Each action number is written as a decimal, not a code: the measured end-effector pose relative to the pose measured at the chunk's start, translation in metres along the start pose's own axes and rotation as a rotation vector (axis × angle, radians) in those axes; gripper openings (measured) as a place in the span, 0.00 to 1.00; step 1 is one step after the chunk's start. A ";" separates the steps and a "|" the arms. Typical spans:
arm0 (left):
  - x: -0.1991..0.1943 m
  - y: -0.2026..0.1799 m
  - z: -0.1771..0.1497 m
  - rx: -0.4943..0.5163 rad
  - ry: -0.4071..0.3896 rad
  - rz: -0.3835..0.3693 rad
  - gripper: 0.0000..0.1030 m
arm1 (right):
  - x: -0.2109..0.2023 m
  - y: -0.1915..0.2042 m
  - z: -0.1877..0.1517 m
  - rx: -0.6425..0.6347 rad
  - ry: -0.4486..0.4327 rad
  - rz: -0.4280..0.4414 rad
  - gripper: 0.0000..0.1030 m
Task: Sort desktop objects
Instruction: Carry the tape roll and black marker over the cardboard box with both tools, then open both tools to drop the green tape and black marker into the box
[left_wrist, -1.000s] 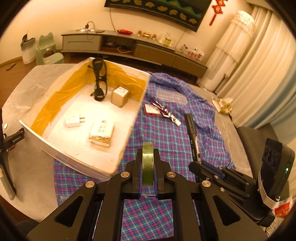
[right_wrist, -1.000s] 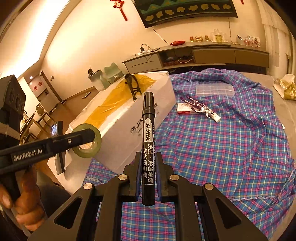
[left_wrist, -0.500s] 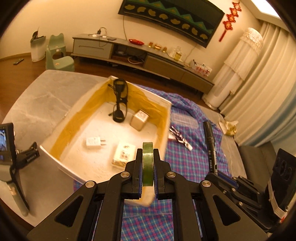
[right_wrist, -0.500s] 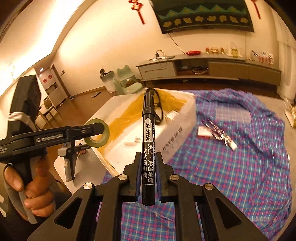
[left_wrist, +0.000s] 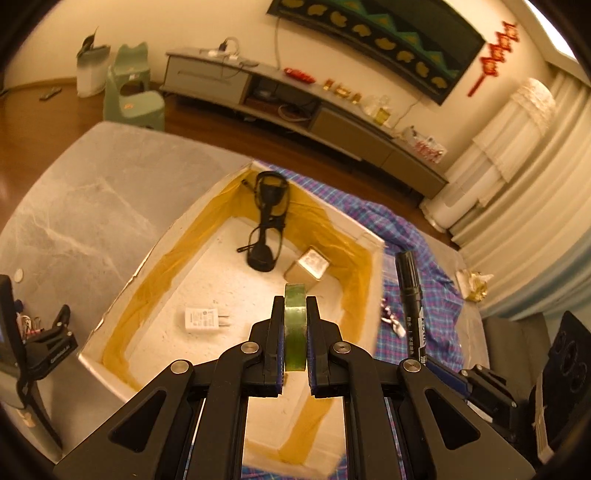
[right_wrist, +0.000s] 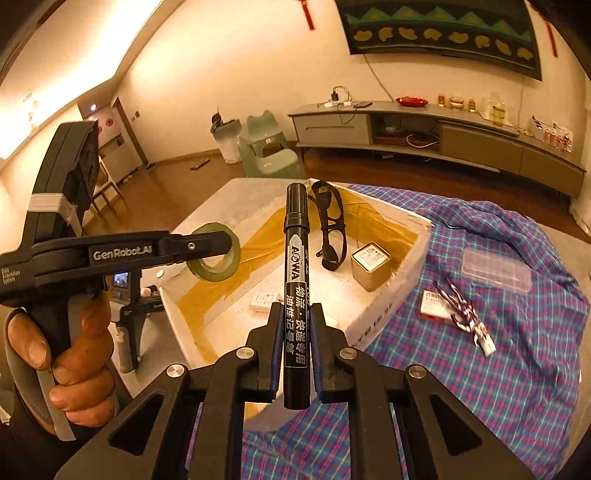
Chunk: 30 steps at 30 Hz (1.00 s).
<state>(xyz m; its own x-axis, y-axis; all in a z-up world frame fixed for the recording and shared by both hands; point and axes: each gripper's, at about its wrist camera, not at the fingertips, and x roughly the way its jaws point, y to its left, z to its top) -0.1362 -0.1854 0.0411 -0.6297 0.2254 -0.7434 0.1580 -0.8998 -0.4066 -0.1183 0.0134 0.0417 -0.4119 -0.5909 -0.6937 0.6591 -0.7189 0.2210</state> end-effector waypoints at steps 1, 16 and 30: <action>0.004 0.002 0.002 -0.011 0.010 0.003 0.09 | 0.005 0.000 0.003 -0.006 0.009 0.001 0.14; 0.067 0.053 0.029 -0.149 0.153 -0.012 0.09 | 0.105 -0.002 0.046 -0.110 0.239 -0.011 0.14; 0.111 0.049 0.051 -0.161 0.251 0.032 0.09 | 0.186 -0.008 0.060 -0.248 0.502 -0.080 0.14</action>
<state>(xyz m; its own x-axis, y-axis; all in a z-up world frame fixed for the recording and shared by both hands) -0.2373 -0.2229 -0.0346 -0.4181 0.3011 -0.8570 0.3059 -0.8417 -0.4450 -0.2378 -0.1130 -0.0474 -0.1570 -0.2474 -0.9561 0.7914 -0.6107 0.0280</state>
